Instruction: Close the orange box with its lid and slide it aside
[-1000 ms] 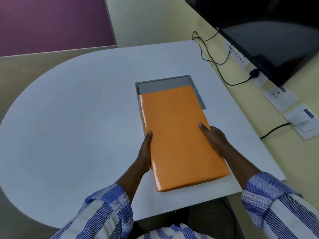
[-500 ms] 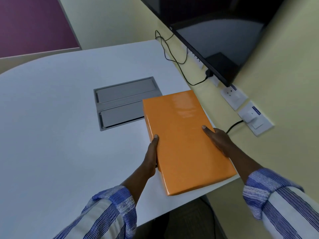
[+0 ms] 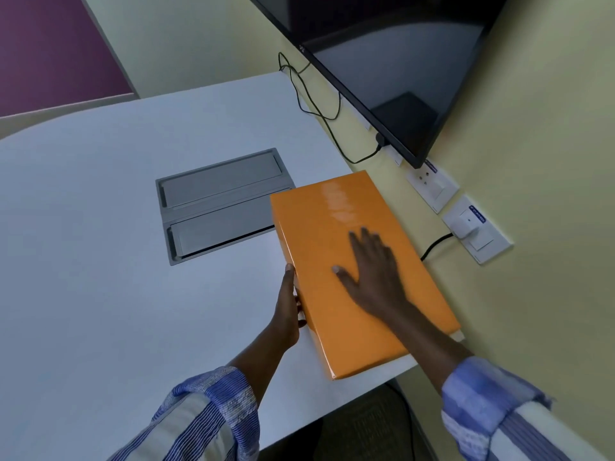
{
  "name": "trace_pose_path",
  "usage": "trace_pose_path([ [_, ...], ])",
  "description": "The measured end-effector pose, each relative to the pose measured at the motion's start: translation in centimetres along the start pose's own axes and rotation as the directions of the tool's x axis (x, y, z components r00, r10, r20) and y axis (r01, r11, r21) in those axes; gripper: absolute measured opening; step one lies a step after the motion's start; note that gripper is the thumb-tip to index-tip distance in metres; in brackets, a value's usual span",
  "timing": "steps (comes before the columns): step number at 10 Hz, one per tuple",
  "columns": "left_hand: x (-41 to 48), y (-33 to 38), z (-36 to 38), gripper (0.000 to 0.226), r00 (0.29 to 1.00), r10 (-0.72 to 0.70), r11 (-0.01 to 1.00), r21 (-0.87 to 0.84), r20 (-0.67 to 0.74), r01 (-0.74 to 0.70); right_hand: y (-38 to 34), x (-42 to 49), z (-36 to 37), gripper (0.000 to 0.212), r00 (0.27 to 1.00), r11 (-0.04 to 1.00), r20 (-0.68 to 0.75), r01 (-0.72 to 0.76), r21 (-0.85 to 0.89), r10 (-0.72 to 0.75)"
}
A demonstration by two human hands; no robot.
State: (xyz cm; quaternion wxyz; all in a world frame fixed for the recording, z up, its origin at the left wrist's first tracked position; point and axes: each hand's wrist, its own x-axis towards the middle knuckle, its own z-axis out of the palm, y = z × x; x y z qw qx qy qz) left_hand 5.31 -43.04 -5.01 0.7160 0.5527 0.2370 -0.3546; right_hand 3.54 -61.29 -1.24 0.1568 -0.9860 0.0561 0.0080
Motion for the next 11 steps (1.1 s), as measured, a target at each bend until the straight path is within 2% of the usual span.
trace_pose_path([
  [1, 0.3, 0.2, 1.1, 0.089, 1.000, -0.018, 1.000, -0.002, 0.023, 0.018, -1.2, -0.4, 1.6, 0.086, 0.998, 0.998, 0.055, 0.020, -0.065, -0.016],
  [6, 1.5, 1.2, 4.7, 0.085, 0.992, -0.021, 0.999, 0.040, 0.121, 0.016, 2.3, 0.6, 0.0, 0.082, 0.998, 0.988, 0.042, -0.046, -0.147, 0.053],
  [8, 0.6, 1.9, 2.7, 0.085, 0.997, 0.012, 0.981, 0.190, 0.079, -0.027, 0.3, 0.5, 0.0, 0.084, 0.997, 0.990, 0.033, -0.061, -0.128, 0.066],
  [9, -0.6, 2.4, 0.2, 0.073, 0.992, 0.111, 0.954, 0.274, 0.061, -0.124, -3.1, 0.4, 0.7, 0.087, 1.000, 0.993, 0.004, -0.007, -0.117, 0.008],
  [10, -1.2, 2.4, -4.1, 0.069, 0.970, 0.244, 0.873, 0.434, 0.007, -0.223, -7.6, 0.3, 2.6, 0.088, 0.997, 0.994, 0.008, 0.073, -0.078, -0.072],
  [11, -2.1, 2.6, -8.8, 0.071, 0.942, 0.317, 0.771, 0.608, -0.112, -0.187, -11.9, 0.1, 5.4, 0.085, 0.984, 0.985, 0.068, 0.166, -0.045, -0.163],
])
